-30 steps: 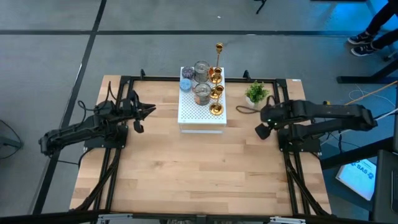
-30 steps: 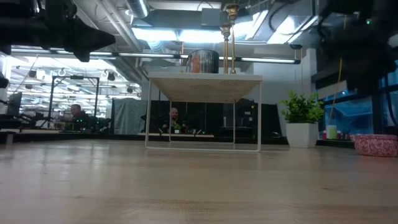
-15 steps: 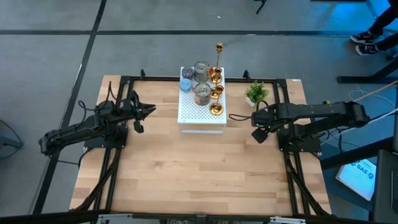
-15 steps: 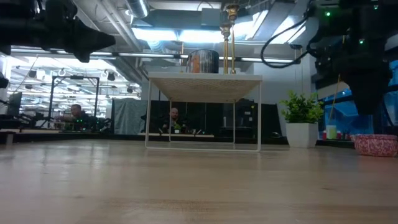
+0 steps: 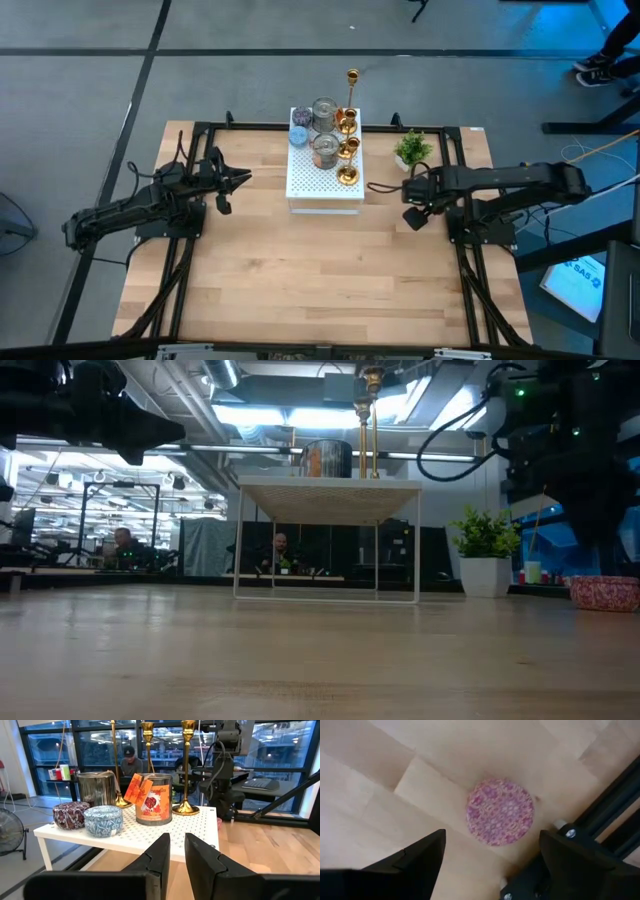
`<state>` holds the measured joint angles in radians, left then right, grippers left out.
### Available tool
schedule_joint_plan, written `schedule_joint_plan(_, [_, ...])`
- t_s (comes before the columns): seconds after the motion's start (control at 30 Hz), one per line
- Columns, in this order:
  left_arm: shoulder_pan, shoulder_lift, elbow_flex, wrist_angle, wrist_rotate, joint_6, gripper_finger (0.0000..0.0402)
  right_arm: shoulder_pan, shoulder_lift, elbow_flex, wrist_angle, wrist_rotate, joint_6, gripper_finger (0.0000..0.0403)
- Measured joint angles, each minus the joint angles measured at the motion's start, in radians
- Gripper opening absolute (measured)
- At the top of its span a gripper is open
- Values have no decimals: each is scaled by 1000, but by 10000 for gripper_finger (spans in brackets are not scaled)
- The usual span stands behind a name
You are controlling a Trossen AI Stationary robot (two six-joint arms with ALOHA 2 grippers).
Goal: Pick & Place candle stick holders
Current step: Put the pink patterned scented candle on the shelf
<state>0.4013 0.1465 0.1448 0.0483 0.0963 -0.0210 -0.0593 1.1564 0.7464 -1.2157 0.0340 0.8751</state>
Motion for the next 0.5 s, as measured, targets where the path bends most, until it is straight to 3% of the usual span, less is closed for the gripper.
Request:
schedule_joint_plan(0.23, [0,0,0,0,1,-1,56,0,108,0,4,30,-17,343])
schedule_joint_plan(0.5, [0,0,0,0,46,-1,54,-21,189,0,14,33,-152,344])
